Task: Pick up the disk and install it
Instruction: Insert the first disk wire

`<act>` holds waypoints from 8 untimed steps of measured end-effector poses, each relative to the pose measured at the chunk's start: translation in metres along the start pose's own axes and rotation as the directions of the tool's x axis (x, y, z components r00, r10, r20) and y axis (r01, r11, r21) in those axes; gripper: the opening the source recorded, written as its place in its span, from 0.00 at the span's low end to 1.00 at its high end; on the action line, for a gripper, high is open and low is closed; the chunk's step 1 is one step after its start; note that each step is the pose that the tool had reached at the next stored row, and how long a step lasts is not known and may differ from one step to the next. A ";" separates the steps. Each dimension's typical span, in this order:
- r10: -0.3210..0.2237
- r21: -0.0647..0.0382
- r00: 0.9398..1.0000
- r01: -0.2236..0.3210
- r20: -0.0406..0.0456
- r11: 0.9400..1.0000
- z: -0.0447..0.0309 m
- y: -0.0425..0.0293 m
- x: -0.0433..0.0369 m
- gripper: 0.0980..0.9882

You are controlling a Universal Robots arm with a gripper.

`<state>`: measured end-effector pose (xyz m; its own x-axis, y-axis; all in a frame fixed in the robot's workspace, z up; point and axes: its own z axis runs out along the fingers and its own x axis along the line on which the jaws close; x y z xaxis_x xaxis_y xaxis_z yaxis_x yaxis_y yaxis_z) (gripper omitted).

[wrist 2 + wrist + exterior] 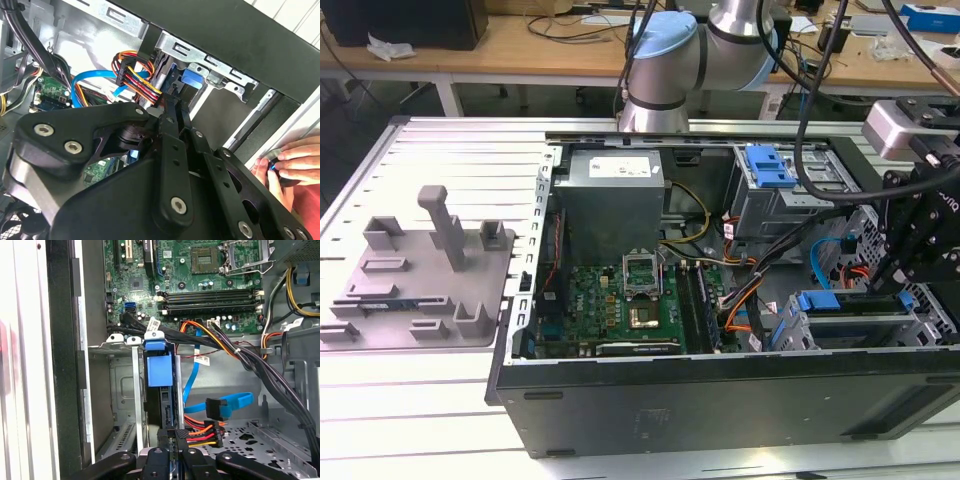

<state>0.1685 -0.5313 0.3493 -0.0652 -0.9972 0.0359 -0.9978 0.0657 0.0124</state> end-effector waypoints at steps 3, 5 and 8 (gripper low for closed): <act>0.000 0.000 1.000 0.000 0.000 1.000 0.0006 0.0000 0.0000 0.07; 0.000 0.000 1.000 0.000 0.000 1.000 0.0010 0.0000 0.0000 0.07; 0.000 0.000 1.000 0.000 -0.001 1.000 0.0020 -0.0005 -0.0001 0.07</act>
<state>0.1690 -0.5313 0.3473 -0.0652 -0.9972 0.0367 -0.9978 0.0657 0.0123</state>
